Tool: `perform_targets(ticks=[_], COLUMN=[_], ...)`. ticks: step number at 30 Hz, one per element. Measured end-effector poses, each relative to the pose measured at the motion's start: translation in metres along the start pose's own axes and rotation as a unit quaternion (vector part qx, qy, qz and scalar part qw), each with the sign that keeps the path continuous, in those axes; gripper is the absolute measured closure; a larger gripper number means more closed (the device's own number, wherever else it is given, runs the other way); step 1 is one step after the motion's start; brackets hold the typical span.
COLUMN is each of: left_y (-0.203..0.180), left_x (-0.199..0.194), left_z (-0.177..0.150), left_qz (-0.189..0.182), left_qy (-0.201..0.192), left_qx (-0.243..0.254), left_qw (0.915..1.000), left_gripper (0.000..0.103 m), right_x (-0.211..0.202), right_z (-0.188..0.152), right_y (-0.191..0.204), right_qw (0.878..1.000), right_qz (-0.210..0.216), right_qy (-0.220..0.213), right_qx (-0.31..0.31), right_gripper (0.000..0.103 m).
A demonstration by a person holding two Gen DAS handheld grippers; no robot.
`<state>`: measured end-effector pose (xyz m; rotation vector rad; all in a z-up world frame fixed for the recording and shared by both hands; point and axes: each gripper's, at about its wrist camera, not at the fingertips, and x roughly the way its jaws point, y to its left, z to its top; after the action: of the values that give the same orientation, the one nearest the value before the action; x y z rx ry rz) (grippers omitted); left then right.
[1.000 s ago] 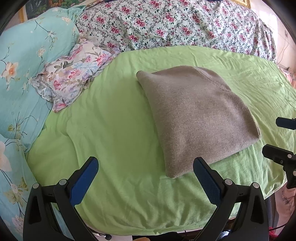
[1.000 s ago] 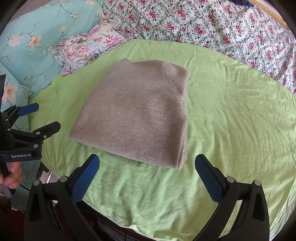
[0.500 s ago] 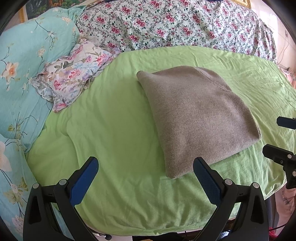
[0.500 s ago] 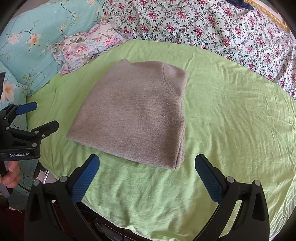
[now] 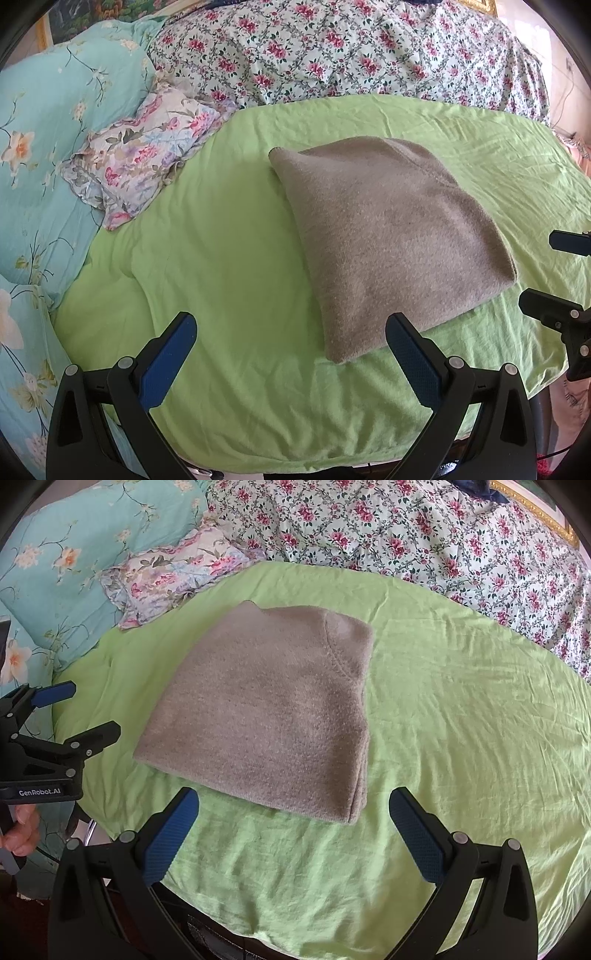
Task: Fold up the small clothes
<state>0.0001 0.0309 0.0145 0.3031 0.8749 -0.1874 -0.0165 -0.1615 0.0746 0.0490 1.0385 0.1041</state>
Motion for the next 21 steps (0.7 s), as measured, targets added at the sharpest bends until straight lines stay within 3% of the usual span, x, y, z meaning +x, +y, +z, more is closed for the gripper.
perform_targets(ticks=[21], left_y=[-0.004], left_x=[0.01], left_z=[0.016], left_qz=[-0.001], left_qy=[0.0], left_qx=[0.007], left_qw=[1.0], left_gripper=[0.001], right_x=[0.005], right_z=[0.019], right_y=[-0.007], right_qw=[1.0], right_qz=[-0.018], right_qy=[-0.003], right_qx=[-0.024], right_gripper=[0.0])
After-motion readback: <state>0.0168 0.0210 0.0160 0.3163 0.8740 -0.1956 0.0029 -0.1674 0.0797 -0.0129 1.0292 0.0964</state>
